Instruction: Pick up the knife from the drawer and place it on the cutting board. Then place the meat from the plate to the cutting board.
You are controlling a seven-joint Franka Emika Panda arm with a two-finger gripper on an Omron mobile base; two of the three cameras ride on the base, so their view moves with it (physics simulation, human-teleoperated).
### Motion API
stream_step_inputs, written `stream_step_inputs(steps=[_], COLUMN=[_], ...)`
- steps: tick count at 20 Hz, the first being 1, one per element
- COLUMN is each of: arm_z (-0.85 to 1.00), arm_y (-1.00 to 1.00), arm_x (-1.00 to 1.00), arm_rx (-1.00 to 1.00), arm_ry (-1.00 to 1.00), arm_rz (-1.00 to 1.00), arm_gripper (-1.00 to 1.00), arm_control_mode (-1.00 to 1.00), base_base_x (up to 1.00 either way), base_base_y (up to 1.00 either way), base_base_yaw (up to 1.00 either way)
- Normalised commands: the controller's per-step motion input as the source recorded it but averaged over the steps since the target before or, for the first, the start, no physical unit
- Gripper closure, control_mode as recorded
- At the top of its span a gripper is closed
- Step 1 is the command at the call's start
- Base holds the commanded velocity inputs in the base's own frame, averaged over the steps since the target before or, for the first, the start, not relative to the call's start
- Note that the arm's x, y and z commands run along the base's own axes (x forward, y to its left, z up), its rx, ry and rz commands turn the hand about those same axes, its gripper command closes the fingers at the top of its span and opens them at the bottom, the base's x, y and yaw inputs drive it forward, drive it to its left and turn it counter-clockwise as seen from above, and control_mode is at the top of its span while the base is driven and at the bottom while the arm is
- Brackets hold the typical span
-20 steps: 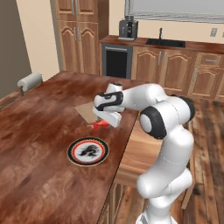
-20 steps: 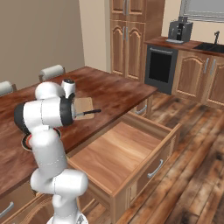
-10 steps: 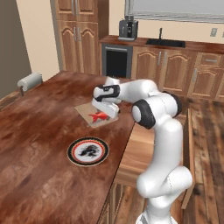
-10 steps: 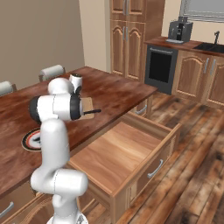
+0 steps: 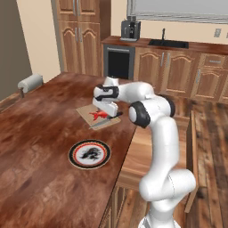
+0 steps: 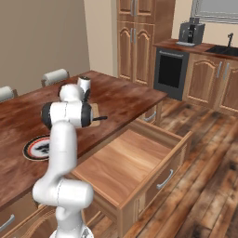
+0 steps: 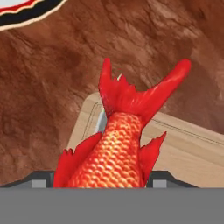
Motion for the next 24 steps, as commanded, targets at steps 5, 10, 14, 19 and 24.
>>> stream_step_inputs(steps=[5,10,14,19,24], arm_z=[-0.38,-0.26,-0.21,-0.01,0.20], arm_y=[0.01,0.04,0.02,0.01,0.00], arm_x=[0.54,0.34,0.15,0.04,-0.20], arm_rx=[-0.06,-0.04,-0.01,0.00,0.00], arm_ry=[0.04,0.04,0.06,0.01,-0.02], arm_rz=[-0.01,0.00,0.00,0.00,0.00], arm_gripper=[1.00,1.00,-1.00,-1.00,-1.00], arm_control_mode=[-1.00,-1.00,-1.00,-1.00,-1.00], base_base_x=[0.00,0.00,0.00,0.00,0.00], base_base_y=[0.00,0.00,0.00,0.00,0.00], base_base_yaw=[0.00,0.00,0.00,0.00,0.00])
